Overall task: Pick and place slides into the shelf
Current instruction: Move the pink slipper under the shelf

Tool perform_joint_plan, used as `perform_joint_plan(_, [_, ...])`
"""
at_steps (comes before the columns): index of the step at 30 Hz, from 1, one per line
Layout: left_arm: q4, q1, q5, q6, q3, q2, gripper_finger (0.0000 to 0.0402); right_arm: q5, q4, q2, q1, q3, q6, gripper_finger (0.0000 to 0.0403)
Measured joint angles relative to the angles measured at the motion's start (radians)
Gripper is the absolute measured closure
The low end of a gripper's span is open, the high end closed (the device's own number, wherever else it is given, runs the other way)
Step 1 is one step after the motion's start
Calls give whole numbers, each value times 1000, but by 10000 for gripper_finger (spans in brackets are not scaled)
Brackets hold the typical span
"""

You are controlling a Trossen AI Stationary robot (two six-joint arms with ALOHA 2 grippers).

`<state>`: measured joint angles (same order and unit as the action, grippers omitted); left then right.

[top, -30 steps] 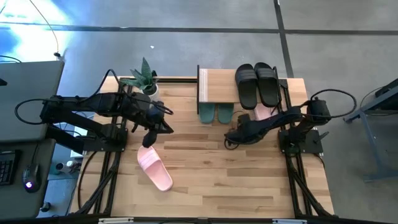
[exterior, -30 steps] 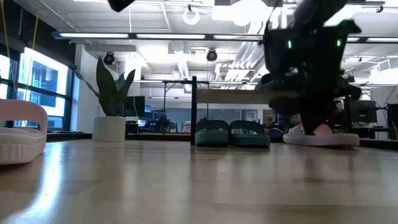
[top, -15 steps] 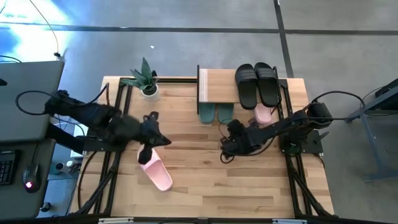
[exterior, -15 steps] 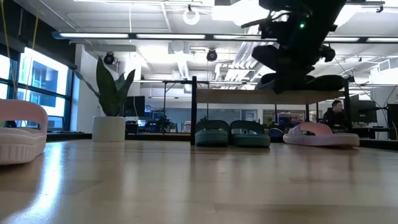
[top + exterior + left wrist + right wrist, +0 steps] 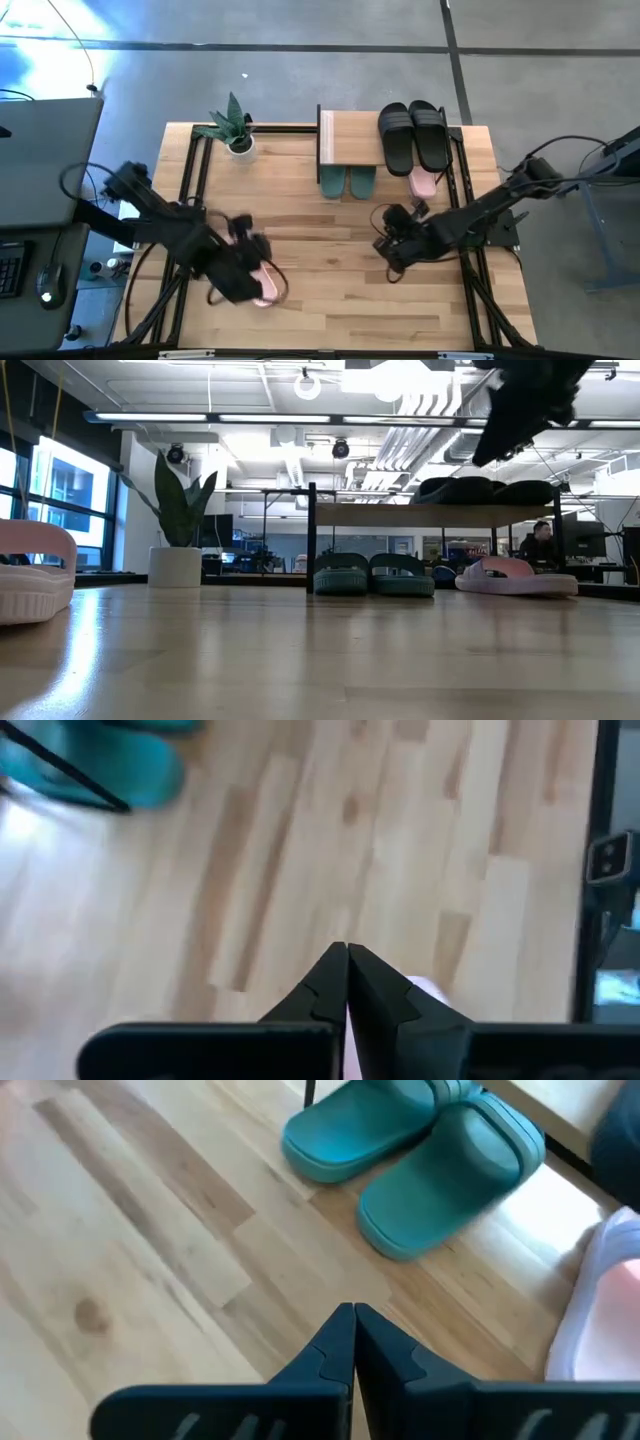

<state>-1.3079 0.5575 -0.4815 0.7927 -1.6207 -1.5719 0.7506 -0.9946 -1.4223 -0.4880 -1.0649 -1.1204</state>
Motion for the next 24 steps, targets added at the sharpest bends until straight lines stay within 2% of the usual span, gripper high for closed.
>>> perform_joint_plan(4, [-90,22,51,128,-112,-164,401,-2,-3,78,-56,48,-5,403])
perform_joint_plan(8, [-258,40,55,365,-228,-317,401,-6,15,131,-116,88,-4,403])
perform_joint_plan(12, [-230,41,92,530,-264,-400,401,-13,27,147,-157,100,3,403])
perform_joint_plan(14, [-237,39,146,600,-282,-432,401,-15,39,148,-165,99,15,403])
perform_joint_plan(20, [-265,39,387,681,-271,-489,401,1,43,147,-176,99,30,403])
perform_joint_plan(24, [-249,39,430,675,-258,-508,401,1,43,147,-176,99,30,403])
